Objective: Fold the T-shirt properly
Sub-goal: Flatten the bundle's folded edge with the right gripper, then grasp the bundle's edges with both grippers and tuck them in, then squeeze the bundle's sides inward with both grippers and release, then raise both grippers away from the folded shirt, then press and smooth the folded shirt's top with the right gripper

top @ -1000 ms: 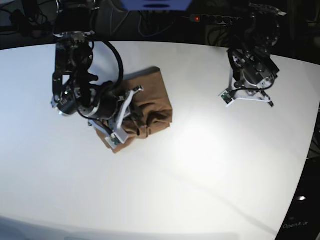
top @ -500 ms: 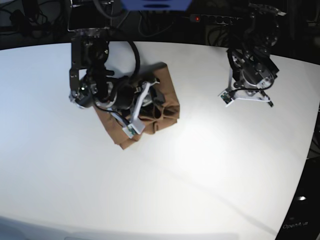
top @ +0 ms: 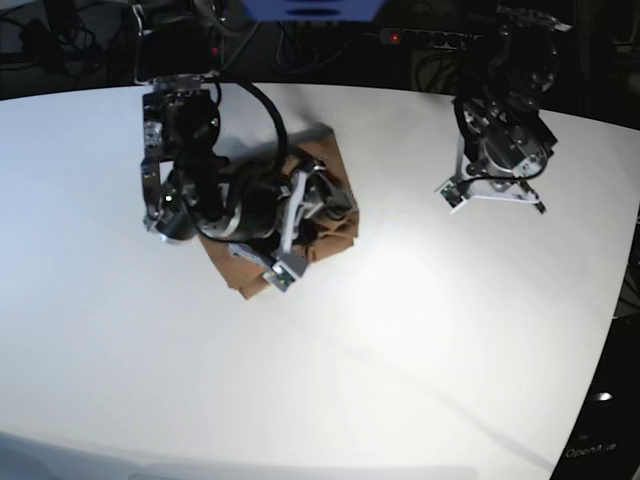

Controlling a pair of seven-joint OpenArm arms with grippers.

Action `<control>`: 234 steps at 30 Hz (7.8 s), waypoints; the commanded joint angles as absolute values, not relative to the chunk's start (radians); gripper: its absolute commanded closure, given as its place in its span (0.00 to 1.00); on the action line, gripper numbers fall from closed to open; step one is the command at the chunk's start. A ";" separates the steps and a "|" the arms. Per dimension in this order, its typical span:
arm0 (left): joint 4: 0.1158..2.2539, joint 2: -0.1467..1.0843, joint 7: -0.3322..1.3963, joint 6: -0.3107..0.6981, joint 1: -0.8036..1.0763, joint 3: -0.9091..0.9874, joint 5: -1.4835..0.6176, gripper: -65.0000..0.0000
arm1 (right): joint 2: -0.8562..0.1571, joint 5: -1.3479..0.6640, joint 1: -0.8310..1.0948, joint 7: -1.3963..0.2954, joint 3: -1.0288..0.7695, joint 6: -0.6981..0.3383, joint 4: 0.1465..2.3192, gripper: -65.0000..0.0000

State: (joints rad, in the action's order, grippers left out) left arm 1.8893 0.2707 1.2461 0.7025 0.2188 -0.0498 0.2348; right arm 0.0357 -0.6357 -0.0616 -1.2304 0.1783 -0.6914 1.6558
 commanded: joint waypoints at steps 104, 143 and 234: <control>1.173 -0.047 0.796 0.698 -0.222 -0.213 0.249 0.94 | -0.591 -0.657 0.217 -0.665 -0.021 -0.698 1.515 0.99; 1.158 -0.039 0.797 0.698 -0.203 -0.216 0.249 0.94 | -0.432 -0.074 -0.096 -0.417 0.196 -0.698 1.270 1.00; 1.956 0.209 0.875 0.698 0.651 0.456 0.093 0.94 | -0.390 -0.070 0.412 -0.328 -0.041 -0.698 1.972 1.00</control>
